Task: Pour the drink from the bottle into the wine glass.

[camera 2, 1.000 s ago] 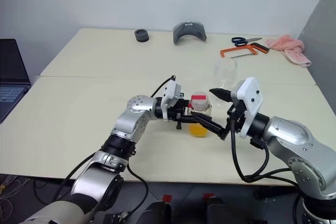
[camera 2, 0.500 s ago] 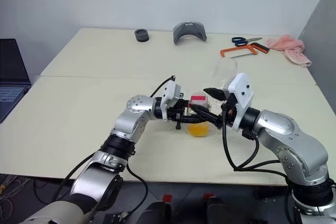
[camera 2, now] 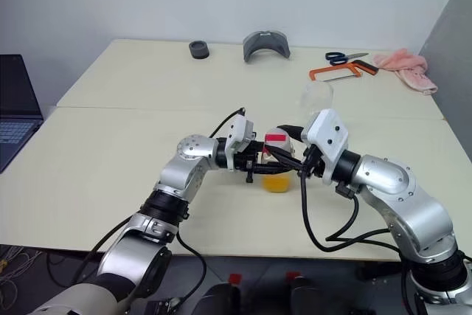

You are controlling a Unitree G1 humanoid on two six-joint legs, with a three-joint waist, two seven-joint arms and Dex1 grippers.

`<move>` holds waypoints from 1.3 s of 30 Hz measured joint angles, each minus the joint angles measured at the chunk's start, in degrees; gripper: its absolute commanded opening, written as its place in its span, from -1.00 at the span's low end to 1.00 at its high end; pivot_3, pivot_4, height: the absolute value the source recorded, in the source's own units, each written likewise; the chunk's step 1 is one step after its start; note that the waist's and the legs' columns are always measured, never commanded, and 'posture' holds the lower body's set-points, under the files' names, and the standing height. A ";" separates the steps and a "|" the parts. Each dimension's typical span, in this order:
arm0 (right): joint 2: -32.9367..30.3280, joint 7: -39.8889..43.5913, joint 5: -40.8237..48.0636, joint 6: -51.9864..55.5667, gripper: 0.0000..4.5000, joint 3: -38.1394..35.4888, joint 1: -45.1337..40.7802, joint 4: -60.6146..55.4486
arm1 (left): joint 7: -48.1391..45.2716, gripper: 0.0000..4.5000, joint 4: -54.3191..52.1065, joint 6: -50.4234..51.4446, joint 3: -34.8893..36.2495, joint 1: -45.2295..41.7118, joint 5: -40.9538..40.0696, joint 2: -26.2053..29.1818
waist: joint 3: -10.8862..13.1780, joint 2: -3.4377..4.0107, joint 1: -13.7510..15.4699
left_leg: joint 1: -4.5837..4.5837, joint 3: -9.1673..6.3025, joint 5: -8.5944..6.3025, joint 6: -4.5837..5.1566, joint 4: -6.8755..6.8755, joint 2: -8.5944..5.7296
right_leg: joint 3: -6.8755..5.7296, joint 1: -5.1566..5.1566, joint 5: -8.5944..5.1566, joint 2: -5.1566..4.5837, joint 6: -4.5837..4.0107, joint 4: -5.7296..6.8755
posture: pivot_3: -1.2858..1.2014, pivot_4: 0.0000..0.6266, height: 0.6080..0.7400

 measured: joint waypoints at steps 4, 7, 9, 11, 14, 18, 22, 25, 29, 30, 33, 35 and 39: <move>5.34 -2.24 6.61 2.29 -0.23 -3.62 1.74 0.01 | 0.05 -0.27 -0.99 0.00 -0.01 0.30 0.00 0.00 | 0.00 0.00 0.03 | 0.00 -0.04 0.00 -0.01 0.01 0.05 | 0.02 0.00 0.00 -0.06 0.00 0.03 | 0.03 -0.52 1.00; 6.43 -4.40 11.20 4.60 -0.23 -7.30 2.83 -0.81 | 0.25 -0.27 -1.61 0.02 -0.01 0.76 0.00 0.06 | 0.00 0.01 0.05 | 0.00 -0.07 0.00 0.00 0.01 0.05 | 0.01 0.00 0.00 -0.06 0.00 0.03 | 0.03 -0.52 1.00; 6.08 -5.93 12.99 5.34 -0.23 -10.70 3.93 -2.08 | 0.55 -0.27 -1.90 0.07 -0.01 1.14 0.00 0.06 | 0.00 0.00 0.07 | -0.01 -0.08 0.00 0.00 0.01 0.04 | 0.00 0.00 0.00 -0.06 0.00 0.02 | 0.03 -0.52 1.00; 4.62 -6.63 13.04 5.44 -0.23 -13.40 6.14 -3.01 | 1.26 -0.27 -2.12 0.08 0.02 1.21 0.01 0.28 | 0.00 0.00 0.11 | -0.02 -0.05 0.00 0.00 0.01 0.03 | 0.00 0.01 0.00 -0.06 0.00 0.01 | 0.03 -0.52 1.00; 1.89 -6.99 10.35 4.55 -0.23 -17.38 15.19 -3.97 | 2.78 -0.27 -2.38 0.19 0.35 1.44 0.01 1.35 | -0.01 0.00 0.20 | -0.01 -0.03 -0.01 0.01 -0.01 -0.02 | -0.01 0.04 0.00 -0.06 0.00 -0.02 | 0.03 -0.52 1.00; 1.35 -8.85 1.04 1.13 -0.23 -17.98 26.72 0.37 | 4.41 -0.27 -3.56 1.57 1.98 2.29 -0.34 3.22 | -0.01 0.00 0.12 | 0.06 0.09 -0.01 0.01 0.00 -0.04 | 0.07 0.04 0.01 -0.03 0.02 0.02 | 0.03 -0.52 1.00; 3.07 -10.70 -4.39 0.73 0.21 -15.41 31.49 5.93 | 5.45 -0.27 -5.54 3.24 2.99 3.07 -0.87 4.41 | -0.03 0.05 -0.19 | 0.17 0.19 -0.01 0.01 -0.02 0.01 | 0.16 0.05 0.01 0.08 0.02 0.07 | 0.03 -0.52 1.00; 3.26 -10.51 -5.07 0.56 0.66 -14.63 31.34 5.84 | 6.49 -0.27 -6.25 3.93 3.12 3.09 -1.30 4.55 | -0.04 0.06 -0.13 | 0.19 0.15 0.00 0.01 -0.01 0.00 | 0.14 0.08 0.01 0.09 0.02 0.08 | 0.03 -0.52 1.00; 1.02 -8.65 -5.56 0.54 1.00 -15.03 32.05 5.58 | 9.99 -0.27 -6.36 5.00 5.56 3.10 -1.54 5.35 | -0.04 0.07 0.03 | 0.17 0.15 -0.01 0.01 0.00 0.00 | 0.15 0.08 0.00 0.04 0.02 0.08 | 0.03 -0.52 1.00; -0.79 -7.55 -5.85 0.49 1.00 -15.43 32.72 5.08 | 11.06 -0.27 -6.36 5.25 6.45 3.10 -1.65 5.69 | -0.04 0.06 0.08 | 0.17 0.15 -0.01 0.01 0.00 0.00 | 0.13 0.08 0.00 0.03 0.02 0.07 | 0.03 -0.52 1.00; -4.75 -3.95 -6.64 -0.45 1.00 -16.47 34.25 3.41 | 14.52 -0.27 -6.31 5.32 8.95 3.10 -1.79 6.33 | -0.03 0.06 0.08 | 0.17 0.13 -0.01 0.01 0.00 -0.01 | 0.12 0.11 0.01 0.04 0.03 0.04 | 0.03 -0.52 1.00; -6.44 -0.79 -4.76 -0.65 1.00 -16.48 33.38 0.66 | 19.31 -0.27 -5.35 4.38 11.00 3.05 -1.03 6.70 | -0.03 0.06 -0.11 | 0.23 0.14 -0.01 0.01 0.00 0.02 | 0.13 0.12 0.01 0.08 0.03 0.04 | 0.03 -0.52 1.00; -5.28 0.75 -0.92 1.22 1.00 -11.00 20.87 -4.58 | 31.63 -0.27 -0.18 0.85 15.42 1.96 2.56 8.11 | 0.00 0.00 -0.76 | 0.52 0.05 -0.01 0.01 -0.04 0.09 | 0.07 0.37 0.01 0.16 0.03 0.04 | 0.03 -0.52 1.00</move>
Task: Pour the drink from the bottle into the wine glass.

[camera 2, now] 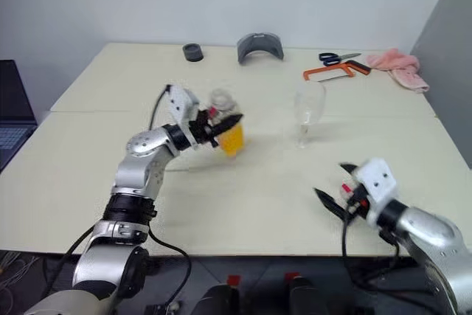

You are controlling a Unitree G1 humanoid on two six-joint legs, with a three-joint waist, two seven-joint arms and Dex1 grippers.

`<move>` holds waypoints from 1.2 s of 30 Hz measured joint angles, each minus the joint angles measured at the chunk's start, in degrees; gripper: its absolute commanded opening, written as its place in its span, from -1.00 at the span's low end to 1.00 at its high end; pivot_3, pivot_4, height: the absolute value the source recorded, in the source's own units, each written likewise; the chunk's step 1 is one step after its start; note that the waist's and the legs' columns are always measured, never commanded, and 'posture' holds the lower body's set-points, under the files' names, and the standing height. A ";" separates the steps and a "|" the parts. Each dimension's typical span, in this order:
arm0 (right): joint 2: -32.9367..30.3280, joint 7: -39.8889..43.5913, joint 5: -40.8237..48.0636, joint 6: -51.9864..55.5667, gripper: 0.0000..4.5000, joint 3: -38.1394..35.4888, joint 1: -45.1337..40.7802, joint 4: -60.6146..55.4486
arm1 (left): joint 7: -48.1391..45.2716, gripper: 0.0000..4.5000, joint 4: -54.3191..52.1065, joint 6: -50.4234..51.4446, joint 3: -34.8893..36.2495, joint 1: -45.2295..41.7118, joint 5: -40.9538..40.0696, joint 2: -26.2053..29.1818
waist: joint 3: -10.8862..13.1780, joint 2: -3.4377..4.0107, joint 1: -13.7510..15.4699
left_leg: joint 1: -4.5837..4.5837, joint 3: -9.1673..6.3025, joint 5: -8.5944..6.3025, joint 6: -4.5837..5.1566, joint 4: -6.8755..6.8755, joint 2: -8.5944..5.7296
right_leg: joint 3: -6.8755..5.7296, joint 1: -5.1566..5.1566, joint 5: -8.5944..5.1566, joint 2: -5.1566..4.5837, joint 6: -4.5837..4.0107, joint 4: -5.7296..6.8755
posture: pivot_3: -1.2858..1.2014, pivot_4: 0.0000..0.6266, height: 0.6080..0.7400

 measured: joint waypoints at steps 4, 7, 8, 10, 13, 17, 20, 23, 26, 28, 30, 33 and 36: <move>5.90 -1.30 -1.50 3.53 1.00 11.50 -12.71 3.55 | 9.09 -0.27 4.34 -2.05 3.26 -0.86 1.77 1.47 | 0.02 -0.09 0.39 | 0.00 -0.11 0.01 -0.02 0.03 -0.04 | 0.00 -0.01 0.01 -0.08 0.00 -0.01 | 0.03 -0.52 1.00; 13.22 -3.55 -5.51 4.27 1.00 19.24 -22.44 11.28 | 14.37 -0.27 7.42 -2.43 5.58 -1.08 1.90 1.85 | 0.04 -0.14 0.66 | -0.03 -0.21 0.03 -0.06 0.02 -0.04 | 0.01 -0.06 0.02 -0.19 0.00 -0.01 | 0.03 -0.52 1.00; 14.55 -4.00 -6.46 4.27 1.00 20.46 -24.05 12.69 | 15.20 -0.27 8.19 -2.46 5.92 -1.19 1.90 1.83 | 0.04 -0.14 0.80 | -0.07 -0.26 0.08 -0.15 0.01 -0.04 | 0.00 -0.08 0.02 -0.22 0.00 -0.03 | 0.03 -0.52 1.00; 17.53 -4.58 -7.99 4.28 1.00 22.40 -27.23 16.59 | 16.86 -0.27 10.05 -2.73 7.23 -1.18 1.87 2.55 | 0.03 -0.18 0.96 | -0.22 -0.40 0.10 -0.19 0.03 -0.03 | -0.08 -0.14 0.02 -0.33 -0.01 -0.05 | 0.03 -0.52 1.00; 22.75 -5.38 -10.64 3.81 1.00 24.68 -32.97 23.32 | 19.11 -0.27 13.47 -4.11 8.89 -1.51 1.82 3.06 | 0.00 -0.22 0.96 | -0.54 -0.43 0.14 -0.26 0.10 -0.09 | -0.10 -0.46 0.06 -0.38 0.02 0.01 | 0.03 -0.52 1.00; 24.38 -5.07 -12.80 2.64 1.00 26.03 -34.47 27.19 | 19.88 -0.27 16.22 -6.61 9.34 -2.54 1.56 3.04 | -0.08 -0.36 1.02 | -0.89 -0.43 0.15 -0.27 0.15 -0.14 | -0.11 -0.86 0.08 -0.45 0.01 0.10 | 0.03 -0.52 1.00; 24.98 -4.95 -13.61 2.62 1.00 26.19 -34.52 28.81 | 20.84 -0.27 19.03 -8.77 9.42 -3.59 1.72 3.02 | -0.08 -0.36 0.75 | -0.87 -0.29 0.15 -0.27 0.14 -0.14 | -0.03 -0.99 0.07 -0.45 0.01 0.32 | 0.03 -0.52 1.00; 26.11 -4.93 -13.90 2.66 1.00 26.16 -34.96 29.63 | 21.91 -0.27 21.86 -10.99 9.45 -4.54 2.04 2.93 | -0.08 -0.36 0.65 | -0.81 -0.22 0.15 -0.26 0.14 -0.14 | -0.01 -1.02 0.07 -0.38 0.01 0.42 | 0.03 -0.52 1.00; 27.07 -4.93 -13.89 2.81 1.00 26.06 -35.10 29.63 | 22.31 0.05 23.26 -12.32 9.49 -4.97 2.34 2.74 | -0.08 -0.36 0.56 | -0.75 -0.16 0.13 -0.23 0.14 -0.14 | 0.01 -1.02 0.07 -0.35 0.00 0.52 | 0.03 -0.52 1.00; 27.50 -4.93 -13.89 2.90 1.00 26.06 -35.10 29.63 | 22.14 0.29 23.66 -12.52 9.60 -5.01 2.04 2.57 | -0.08 -0.36 0.56 | -0.75 -0.15 0.11 -0.20 0.15 -0.13 | 0.02 -1.03 0.07 -0.35 0.00 0.55 | 0.03 -0.52 1.00; 27.83 -4.97 -13.88 2.99 1.00 26.06 -35.09 29.62 | 22.02 0.56 24.09 -12.52 9.60 -4.90 1.70 2.36 | -0.08 -0.36 0.54 | -0.76 -0.15 0.11 -0.20 0.16 -0.13 | 0.03 -1.03 0.07 -0.35 0.00 0.55 | 0.03 -0.52 1.00; 27.96 -5.05 -13.89 3.25 1.00 26.04 -35.03 29.60 | 21.91 0.99 24.10 -12.52 9.59 -4.48 1.47 2.20 | -0.08 -0.36 0.45 | -0.76 -0.15 0.11 -0.20 0.15 -0.13 | 0.04 -1.07 0.07 -0.36 0.00 0.60 | 0.03 -0.52 1.00; 27.91 -5.04 -13.88 3.53 1.00 26.00 -34.78 29.55 | 21.92 0.99 23.81 -12.52 9.57 -3.79 1.47 2.20 | -0.08 -0.36 0.30 | -0.75 -0.12 0.11 -0.20 0.15 -0.13 | 0.07 -1.08 0.07 -0.35 0.00 0.62 | 0.03 -0.52 1.00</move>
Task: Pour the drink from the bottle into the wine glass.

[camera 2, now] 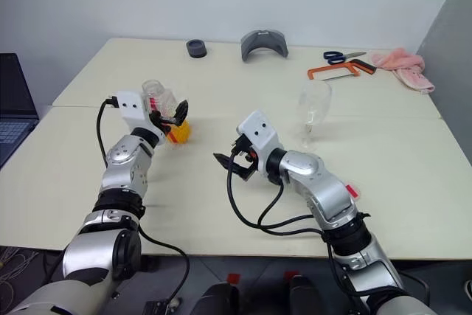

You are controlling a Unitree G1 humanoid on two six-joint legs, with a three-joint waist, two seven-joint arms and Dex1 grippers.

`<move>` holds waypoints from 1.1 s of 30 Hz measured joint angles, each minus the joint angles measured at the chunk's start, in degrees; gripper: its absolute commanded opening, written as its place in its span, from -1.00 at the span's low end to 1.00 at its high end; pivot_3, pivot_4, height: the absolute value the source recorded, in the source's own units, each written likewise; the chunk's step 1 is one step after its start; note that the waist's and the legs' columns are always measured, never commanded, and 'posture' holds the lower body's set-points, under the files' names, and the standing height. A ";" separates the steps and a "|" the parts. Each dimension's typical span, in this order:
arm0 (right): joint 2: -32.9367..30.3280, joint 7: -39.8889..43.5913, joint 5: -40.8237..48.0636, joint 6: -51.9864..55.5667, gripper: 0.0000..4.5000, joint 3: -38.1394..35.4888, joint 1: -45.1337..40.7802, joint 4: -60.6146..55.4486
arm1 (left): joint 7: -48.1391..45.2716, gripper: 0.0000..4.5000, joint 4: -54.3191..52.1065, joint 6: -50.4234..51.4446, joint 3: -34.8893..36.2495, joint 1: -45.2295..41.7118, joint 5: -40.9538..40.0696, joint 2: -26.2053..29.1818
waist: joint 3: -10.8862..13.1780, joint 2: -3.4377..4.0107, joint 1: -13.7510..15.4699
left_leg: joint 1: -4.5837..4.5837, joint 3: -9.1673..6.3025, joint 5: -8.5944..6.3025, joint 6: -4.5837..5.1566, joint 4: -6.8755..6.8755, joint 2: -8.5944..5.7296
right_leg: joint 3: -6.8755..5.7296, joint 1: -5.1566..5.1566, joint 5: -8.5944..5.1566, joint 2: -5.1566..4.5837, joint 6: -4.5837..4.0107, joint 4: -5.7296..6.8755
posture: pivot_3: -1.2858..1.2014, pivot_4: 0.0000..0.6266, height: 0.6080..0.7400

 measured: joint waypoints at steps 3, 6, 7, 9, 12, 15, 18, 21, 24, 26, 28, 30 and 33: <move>-0.20 0.06 0.00 0.42 1.00 -0.15 0.48 -0.36 | 0.30 0.99 -1.21 -0.01 -0.13 2.25 0.23 0.00 | 0.00 0.00 -0.11 | -0.01 0.00 0.00 0.00 0.00 0.02 | 0.01 -0.04 0.00 0.00 0.00 0.03 | 0.03 -0.52 1.00; -0.92 0.39 0.02 0.74 1.00 -0.22 1.28 -1.24 | 0.76 0.99 -3.80 -0.01 -0.20 4.86 0.58 0.02 | 0.00 0.00 -0.11 | -0.01 0.01 -0.01 0.02 0.00 0.04 | 0.03 -0.06 0.00 -0.01 0.00 0.07 | 0.03 -0.52 1.00; -1.30 0.74 0.03 0.86 1.00 -0.23 1.72 -1.70 | 1.01 0.99 -4.98 0.00 -0.22 5.84 0.83 0.05 | 0.00 0.00 -0.11 | 0.00 0.01 -0.02 0.03 0.00 0.05 | 0.04 -0.06 0.00 -0.02 0.00 0.10 | 0.03 -0.52 1.00; -1.80 0.99 0.05 1.09 1.00 -0.25 2.92 -2.34 | 1.60 0.99 -8.05 0.12 -0.32 8.71 1.33 0.17 | -0.01 0.01 -0.13 | 0.02 0.02 -0.03 0.05 -0.01 0.07 | 0.06 -0.06 0.00 -0.02 0.00 0.11 | 0.03 -0.52 1.00; -2.63 0.91 -0.04 1.23 1.00 -0.55 4.59 -2.79 | 2.07 0.99 -10.81 0.76 -0.73 12.45 1.81 0.18 | -0.01 0.00 -0.11 | 0.02 0.01 -0.04 0.07 -0.01 0.07 | 0.05 -0.07 0.00 -0.02 -0.01 0.12 | 0.03 -0.52 1.00; -3.58 0.78 -0.06 1.56 1.00 -1.24 7.13 -4.72 | 2.85 0.99 -14.55 2.02 -1.05 15.74 2.39 0.17 | -0.01 0.00 -0.07 | 0.00 0.01 -0.05 0.09 -0.01 0.09 | 0.06 -0.07 0.00 -0.03 -0.01 0.11 | 0.03 -0.52 1.00; -5.05 0.61 -0.05 1.78 1.00 -2.22 11.40 -7.93 | 3.32 0.99 -20.71 3.40 -1.25 20.45 2.55 0.14 | -0.02 -0.01 -0.07 | 0.00 0.03 -0.05 0.09 -0.02 0.12 | 0.08 -0.07 0.00 -0.05 0.00 0.10 | 0.03 -0.52 1.00; -6.15 -0.45 -0.03 1.92 1.00 -3.81 16.58 -10.97 | 2.63 0.99 -28.12 4.78 -1.70 27.01 2.40 0.14 | -0.02 0.00 -0.07 | 0.02 0.03 -0.08 0.14 -0.05 0.15 | 0.09 -0.06 -0.01 -0.05 -0.01 0.10 | 0.03 -0.52 1.00; -5.37 -3.79 -0.11 1.05 1.00 -7.67 23.10 -13.25 | -1.25 0.99 -35.71 7.59 -2.57 34.30 0.37 0.35 | -0.03 -0.01 0.01 | 0.03 0.04 -0.09 0.15 -0.05 0.16 | 0.12 -0.02 -0.01 -0.05 -0.01 0.08 | 0.03 -0.52 1.00; -4.06 -6.29 -0.60 -0.99 1.00 -10.33 26.37 -13.43 | -5.27 0.99 -40.14 10.05 -3.54 37.92 -2.07 0.94 | -0.02 -0.01 0.07 | 0.05 0.06 -0.09 0.15 -0.05 0.15 | 0.12 0.01 -0.02 -0.05 -0.01 0.08 | 0.03 -0.52 1.00; -2.45 -8.53 -1.51 -3.95 1.00 -12.40 27.94 -13.36 | -9.10 0.99 -43.74 12.66 -4.32 39.77 -4.50 1.79 | -0.02 0.00 0.09 | 0.13 0.07 -0.08 0.15 -0.05 0.16 | 0.11 0.08 -0.02 -0.02 -0.01 0.09 | 0.03 -0.52 1.00; 0.25 -11.37 -2.22 -7.70 1.00 -14.64 27.71 -11.49 | -13.36 0.99 -46.62 14.70 -5.48 40.31 -6.46 3.57 | -0.02 -0.01 0.08 | 0.26 0.15 -0.08 0.15 -0.06 0.13 | 0.13 0.18 -0.03 0.09 0.00 0.09 | 0.03 -0.52 1.00; 3.46 -15.45 -3.70 -13.55 1.00 -18.06 24.55 -3.73 | -19.91 0.99 -50.69 16.78 -7.85 39.60 -7.98 7.14 | -0.01 0.01 0.06 | 0.38 0.31 -0.08 0.14 -0.08 0.11 | 0.20 0.21 -0.03 0.16 0.00 0.13 | 0.03 -0.52 1.00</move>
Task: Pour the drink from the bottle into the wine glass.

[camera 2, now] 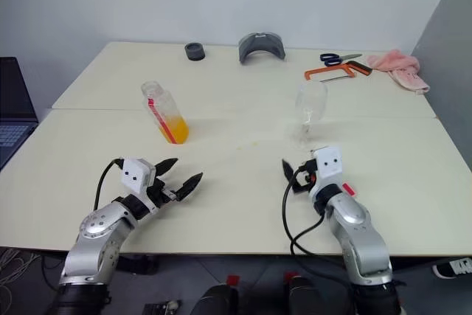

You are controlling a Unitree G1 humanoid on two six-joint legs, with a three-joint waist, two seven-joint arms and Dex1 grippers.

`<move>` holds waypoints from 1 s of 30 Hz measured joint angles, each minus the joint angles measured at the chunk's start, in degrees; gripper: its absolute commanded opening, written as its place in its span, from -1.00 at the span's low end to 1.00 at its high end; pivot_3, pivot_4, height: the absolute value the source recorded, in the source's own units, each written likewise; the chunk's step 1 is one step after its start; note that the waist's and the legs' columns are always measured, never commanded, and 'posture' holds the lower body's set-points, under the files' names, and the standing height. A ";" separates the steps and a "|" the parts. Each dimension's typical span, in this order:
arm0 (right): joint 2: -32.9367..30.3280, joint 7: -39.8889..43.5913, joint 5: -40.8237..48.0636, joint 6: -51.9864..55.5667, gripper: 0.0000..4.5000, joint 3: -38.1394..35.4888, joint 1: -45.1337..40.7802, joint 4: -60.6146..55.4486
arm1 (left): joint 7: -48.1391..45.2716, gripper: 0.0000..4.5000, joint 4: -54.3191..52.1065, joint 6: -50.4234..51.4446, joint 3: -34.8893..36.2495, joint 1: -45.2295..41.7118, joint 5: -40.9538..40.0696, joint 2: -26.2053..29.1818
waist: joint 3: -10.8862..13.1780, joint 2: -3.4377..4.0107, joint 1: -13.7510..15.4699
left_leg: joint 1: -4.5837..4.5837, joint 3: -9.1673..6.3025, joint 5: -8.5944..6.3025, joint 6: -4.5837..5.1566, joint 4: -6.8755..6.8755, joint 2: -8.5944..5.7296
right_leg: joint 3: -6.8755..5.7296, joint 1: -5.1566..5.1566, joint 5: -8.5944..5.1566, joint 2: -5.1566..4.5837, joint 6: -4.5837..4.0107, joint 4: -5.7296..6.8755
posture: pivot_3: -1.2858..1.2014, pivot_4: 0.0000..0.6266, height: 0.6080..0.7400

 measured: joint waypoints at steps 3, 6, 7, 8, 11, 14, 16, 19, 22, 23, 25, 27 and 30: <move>1.01 -1.66 -0.96 -4.45 1.00 -1.76 -5.10 8.19 | -4.28 0.99 -1.09 0.94 -1.68 -2.82 -0.23 2.46 | 0.01 0.01 -0.10 | 0.02 0.08 0.00 0.00 -0.02 -0.01 | 0.04 -0.02 0.00 0.05 -0.01 0.02 | 0.03 -0.52 1.00; 1.85 -2.83 -2.28 -8.94 1.00 -2.19 -10.96 17.52 | -6.70 0.99 -1.10 2.32 -2.18 -5.94 -0.67 3.55 | 0.01 0.01 -0.31 | 0.02 0.08 0.00 0.00 -0.03 0.00 | 0.02 -0.03 -0.02 0.08 -0.05 0.02 | 0.03 -0.52 1.00; 1.99 -3.14 -2.49 -10.10 1.00 -2.44 -12.58 20.21 | -7.17 0.99 -1.10 2.53 -2.28 -6.83 -0.73 3.68 | 0.01 0.02 -0.35 | 0.02 0.08 0.00 0.00 -0.03 0.00 | 0.03 -0.04 -0.02 0.07 -0.05 0.02 | 0.03 -0.52 1.00; 2.24 -3.39 -2.53 -11.42 1.00 -3.04 -14.65 23.59 | -7.53 0.99 -1.11 2.90 -2.38 -8.01 -0.86 3.84 | 0.01 0.02 -0.47 | 0.01 0.08 0.00 -0.01 -0.03 0.01 | 0.03 -0.04 -0.02 0.07 -0.05 0.02 | 0.03 -0.52 1.00; 2.40 -3.24 -2.49 -14.44 1.00 -4.27 -18.95 30.55 | -7.77 0.99 -1.46 3.94 -2.39 -9.71 -0.97 3.95 | 0.01 0.02 -0.70 | 0.01 0.06 0.00 0.00 -0.04 0.02 | 0.06 -0.04 -0.02 0.04 -0.05 0.02 | 0.03 -0.52 1.00; 2.37 -2.17 -2.45 -17.20 1.00 -4.62 -22.18 37.01 | -7.66 0.99 -2.25 4.76 -2.44 -10.04 -0.96 3.90 | 0.02 0.02 -0.86 | 0.00 0.06 0.00 0.00 -0.05 0.04 | 0.05 -0.06 -0.01 0.02 -0.06 0.01 | 0.03 -0.52 1.00; 2.37 -1.90 -2.46 -18.58 0.83 -4.85 -23.57 40.37 | -7.53 1.00 -2.82 4.84 -2.44 -10.14 -0.96 3.89 | 0.02 0.02 -0.87 | 0.00 0.05 0.00 0.00 -0.05 0.05 | 0.06 -0.06 -0.01 0.00 -0.06 0.02 | 0.03 -0.52 1.00; 2.18 -1.59 -2.49 -20.29 0.42 -5.47 -25.20 44.06 | -7.38 1.00 -2.93 4.91 -2.43 -10.16 -0.96 3.86 | 0.02 0.03 -0.87 | 0.00 0.04 0.00 0.00 -0.05 0.05 | 0.05 -0.06 -0.01 0.00 -0.06 0.02 | 0.03 -0.52 1.00; 2.16 -0.07 -2.47 -21.35 -0.07 -5.41 -25.45 45.45 | -7.26 1.00 -2.95 4.90 -2.39 -10.15 -0.96 3.86 | 0.02 0.03 -0.90 | 0.00 0.04 0.00 0.00 -0.05 0.05 | 0.06 -0.06 -0.01 0.00 -0.06 0.02 | 0.03 -0.52 1.00; 2.18 0.51 -2.47 -21.70 -0.24 -5.37 -25.45 45.79 | -7.19 1.00 -2.95 4.90 -2.35 -10.12 -0.96 3.86 | 0.02 0.03 -0.91 | 0.00 0.03 0.00 0.00 -0.05 0.05 | 0.06 -0.06 -0.01 0.00 -0.06 0.02 | 0.03 -0.52 1.00; 2.21 1.40 -2.49 -22.39 -0.57 -5.30 -25.51 46.54 | -6.97 1.00 -2.96 4.83 -2.19 -9.93 -0.93 3.87 | 0.02 0.03 -0.91 | 0.00 0.03 0.00 0.00 -0.05 0.06 | 0.06 -0.06 -0.01 0.00 -0.06 0.02 | 0.03 -0.52 1.00; 2.23 2.01 -2.61 -22.82 -0.89 -5.20 -25.61 47.00 | -6.27 1.00 -3.20 4.74 -1.66 -9.35 -0.88 3.87 | 0.03 0.04 -0.95 | 0.00 0.03 0.00 0.00 -0.05 0.09 | 0.07 -0.07 -0.01 0.00 -0.06 0.02 | 0.03 -0.52 1.00; 2.17 4.10 -2.74 -23.62 -0.96 -4.35 -26.16 47.01 | -4.79 1.00 -4.59 4.51 -0.16 -7.06 -0.78 3.90 | 0.03 0.04 -1.04 | 0.01 0.02 0.00 0.00 -0.06 0.13 | 0.08 -0.07 -0.01 0.00 -0.06 0.02 | 0.03 -0.52 1.00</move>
